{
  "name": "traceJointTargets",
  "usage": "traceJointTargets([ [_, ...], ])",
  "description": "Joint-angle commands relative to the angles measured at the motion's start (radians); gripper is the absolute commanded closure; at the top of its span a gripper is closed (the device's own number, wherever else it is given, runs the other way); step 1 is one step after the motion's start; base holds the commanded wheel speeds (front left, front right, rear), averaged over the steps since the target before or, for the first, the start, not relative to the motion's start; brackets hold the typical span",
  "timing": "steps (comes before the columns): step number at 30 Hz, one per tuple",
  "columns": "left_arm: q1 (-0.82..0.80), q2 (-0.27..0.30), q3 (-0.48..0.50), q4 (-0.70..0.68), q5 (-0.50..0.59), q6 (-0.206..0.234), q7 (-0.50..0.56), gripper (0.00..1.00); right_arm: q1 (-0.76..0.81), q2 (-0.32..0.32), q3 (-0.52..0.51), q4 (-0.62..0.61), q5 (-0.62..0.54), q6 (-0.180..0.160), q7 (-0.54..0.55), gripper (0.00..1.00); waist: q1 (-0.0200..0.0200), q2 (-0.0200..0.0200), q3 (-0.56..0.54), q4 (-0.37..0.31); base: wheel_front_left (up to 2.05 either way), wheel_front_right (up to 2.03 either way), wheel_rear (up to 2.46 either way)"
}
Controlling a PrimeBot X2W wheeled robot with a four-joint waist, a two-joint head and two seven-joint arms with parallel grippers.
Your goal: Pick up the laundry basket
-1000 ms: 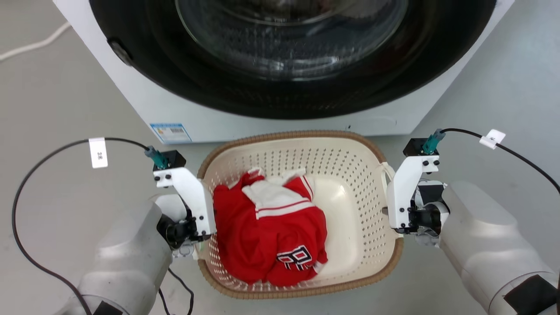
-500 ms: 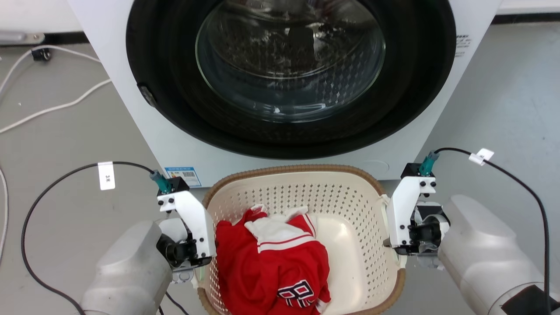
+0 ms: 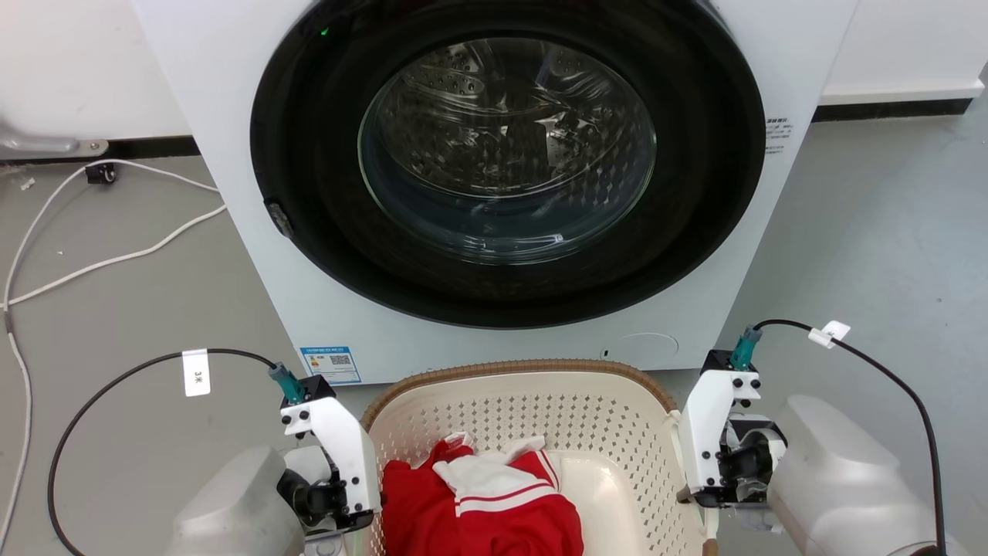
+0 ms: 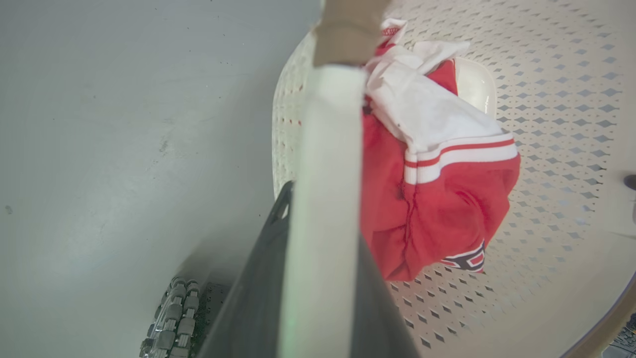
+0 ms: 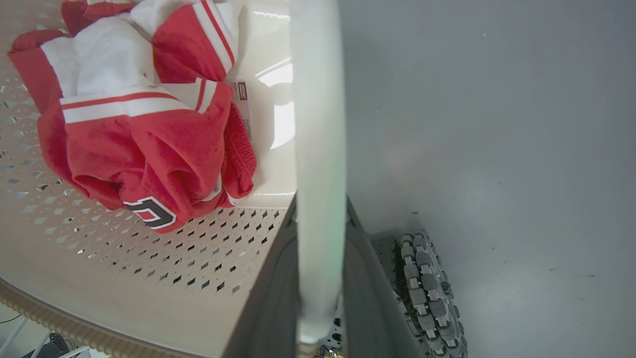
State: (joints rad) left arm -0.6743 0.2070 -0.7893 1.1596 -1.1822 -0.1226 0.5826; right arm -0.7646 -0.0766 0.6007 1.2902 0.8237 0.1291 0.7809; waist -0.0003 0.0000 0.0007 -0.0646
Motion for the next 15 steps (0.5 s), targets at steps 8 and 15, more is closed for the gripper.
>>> traceJointTargets([
  [8, 0.02, -0.016, -0.007, -0.017, -0.027, -0.014, -0.012, 1.0, 0.029, 0.019, -0.029, -0.002, -0.038, 0.003, 0.002, 1.0, 0.0003, 0.0, -0.014, 0.004, 0.0, 0.0, 0.0],
  [15, 0.015, -0.017, -0.016, -0.017, -0.033, -0.014, -0.023, 1.0, 0.023, 0.023, -0.051, -0.002, -0.065, 0.003, -0.001, 1.0, 0.0003, 0.0, -0.014, 0.001, 0.0, 0.0, 0.0],
])
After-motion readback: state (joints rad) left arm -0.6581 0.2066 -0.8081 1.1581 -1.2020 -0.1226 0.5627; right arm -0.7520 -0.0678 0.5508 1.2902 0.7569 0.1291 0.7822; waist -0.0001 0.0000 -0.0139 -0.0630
